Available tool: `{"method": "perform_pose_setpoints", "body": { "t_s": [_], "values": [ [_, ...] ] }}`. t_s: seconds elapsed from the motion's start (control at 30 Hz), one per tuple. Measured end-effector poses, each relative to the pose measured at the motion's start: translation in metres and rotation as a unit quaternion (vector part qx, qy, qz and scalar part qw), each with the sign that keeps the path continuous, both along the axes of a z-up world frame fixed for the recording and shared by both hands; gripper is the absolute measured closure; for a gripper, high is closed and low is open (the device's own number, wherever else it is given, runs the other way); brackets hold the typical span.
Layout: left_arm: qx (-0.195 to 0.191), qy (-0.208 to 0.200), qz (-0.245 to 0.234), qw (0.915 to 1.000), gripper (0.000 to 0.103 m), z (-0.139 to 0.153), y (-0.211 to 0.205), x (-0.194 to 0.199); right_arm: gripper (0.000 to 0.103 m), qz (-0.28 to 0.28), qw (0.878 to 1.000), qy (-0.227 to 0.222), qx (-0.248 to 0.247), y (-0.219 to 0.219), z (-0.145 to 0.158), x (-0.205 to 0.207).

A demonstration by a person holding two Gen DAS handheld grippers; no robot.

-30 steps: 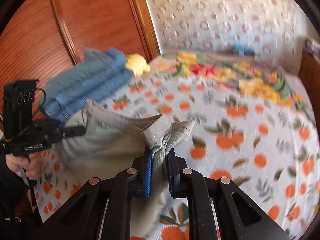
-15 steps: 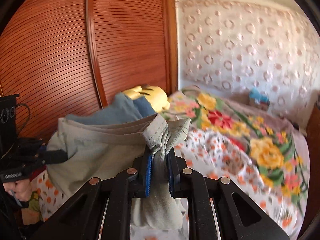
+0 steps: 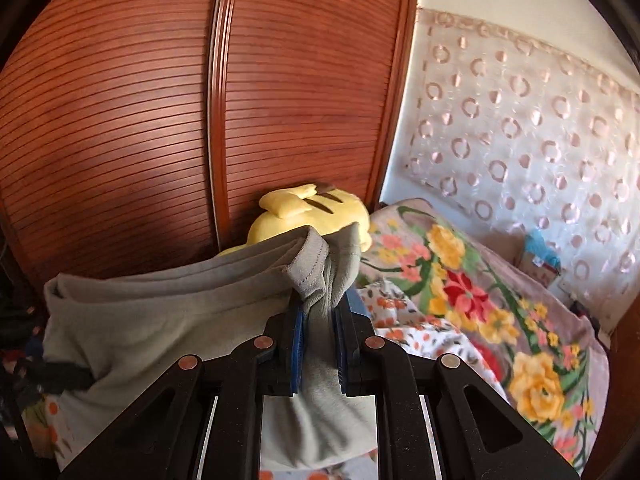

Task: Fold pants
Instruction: 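Lift the folded grey-green pants with both grippers and carry them onto the jeans stack, then lower the pants onto the jeans stack with both grippers and open them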

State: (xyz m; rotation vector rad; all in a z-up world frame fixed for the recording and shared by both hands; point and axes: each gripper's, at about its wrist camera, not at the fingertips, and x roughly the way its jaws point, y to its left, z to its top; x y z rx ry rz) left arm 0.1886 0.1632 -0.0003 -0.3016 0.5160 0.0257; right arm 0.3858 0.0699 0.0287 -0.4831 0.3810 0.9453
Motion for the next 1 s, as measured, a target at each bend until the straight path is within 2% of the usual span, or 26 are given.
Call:
{"method": "perform_pose_setpoints", "body": {
  "t_s": [0.1,0.23,0.3,0.37,0.47,0.6,0.73,0.8,0.9,1.0],
  "values": [
    [-0.008,0.017,0.01,0.9998,0.089,-0.011,0.009,0.002,0.088,0.002,1.0,0.029,-0.005,0.02,-0.014,0.017],
    [-0.017,0.03,0.021,0.9992,0.086,-0.021,0.021,-0.003,0.079,0.012,0.996,0.079,0.031,0.034,-0.023,0.036],
    [-0.016,0.04,0.027,0.9987,0.084,-0.023,0.025,-0.008,0.064,0.011,0.995,0.091,0.049,0.029,-0.02,0.044],
    [-0.014,0.042,0.028,0.9986,0.077,-0.025,0.027,-0.014,0.053,0.006,0.993,0.094,0.069,0.022,-0.016,0.048],
    [-0.003,0.037,0.037,0.9986,0.071,-0.02,0.029,-0.02,0.051,-0.005,0.992,0.092,0.09,0.005,-0.009,0.053],
    [0.01,0.007,0.044,0.999,0.068,-0.002,0.027,-0.031,0.051,0.006,0.992,0.073,0.1,-0.02,-0.008,0.035],
    [0.02,-0.02,0.026,0.9993,0.067,0.013,0.024,-0.024,0.051,0.028,0.992,0.08,0.089,-0.04,-0.022,0.013],
    [0.023,-0.028,-0.001,0.9993,0.067,0.017,0.02,-0.014,0.051,0.032,0.992,0.091,0.08,-0.045,-0.032,0.012],
    [0.026,-0.01,-0.019,0.9994,0.067,0.014,0.018,0.009,0.051,0.025,0.994,0.09,0.059,-0.051,-0.041,0.02],
    [0.05,0.021,-0.017,0.9984,0.067,0.003,0.017,0.024,0.051,0.024,0.992,0.112,0.057,-0.05,-0.043,0.031]
  ]
}}
